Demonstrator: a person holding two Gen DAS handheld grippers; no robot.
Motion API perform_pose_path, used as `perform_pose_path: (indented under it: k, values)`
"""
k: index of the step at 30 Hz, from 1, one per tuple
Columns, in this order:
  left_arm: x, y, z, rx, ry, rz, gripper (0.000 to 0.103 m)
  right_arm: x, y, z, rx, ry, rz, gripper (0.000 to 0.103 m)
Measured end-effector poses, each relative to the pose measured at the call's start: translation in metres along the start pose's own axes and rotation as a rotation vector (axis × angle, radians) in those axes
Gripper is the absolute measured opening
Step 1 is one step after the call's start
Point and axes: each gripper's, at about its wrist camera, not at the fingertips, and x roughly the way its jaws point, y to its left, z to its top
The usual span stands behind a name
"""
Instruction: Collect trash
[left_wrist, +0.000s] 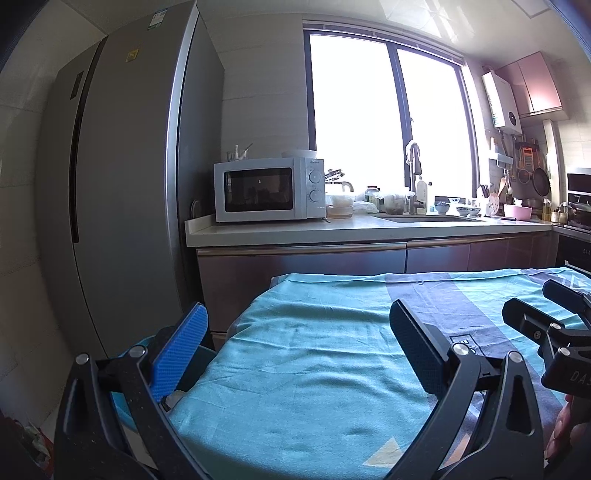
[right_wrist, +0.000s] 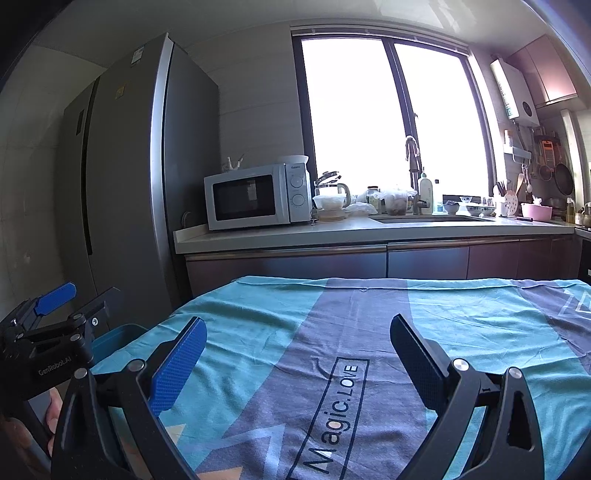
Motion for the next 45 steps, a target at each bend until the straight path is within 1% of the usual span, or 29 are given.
perform_pose_path:
  k: [45]
  values:
    - [-0.0039,-0.0070,-0.0009,0.021,-0.010,0.006,0.097,-0.0012,-0.0058,0.0001,0.024,-0.008,0.015,0.096]
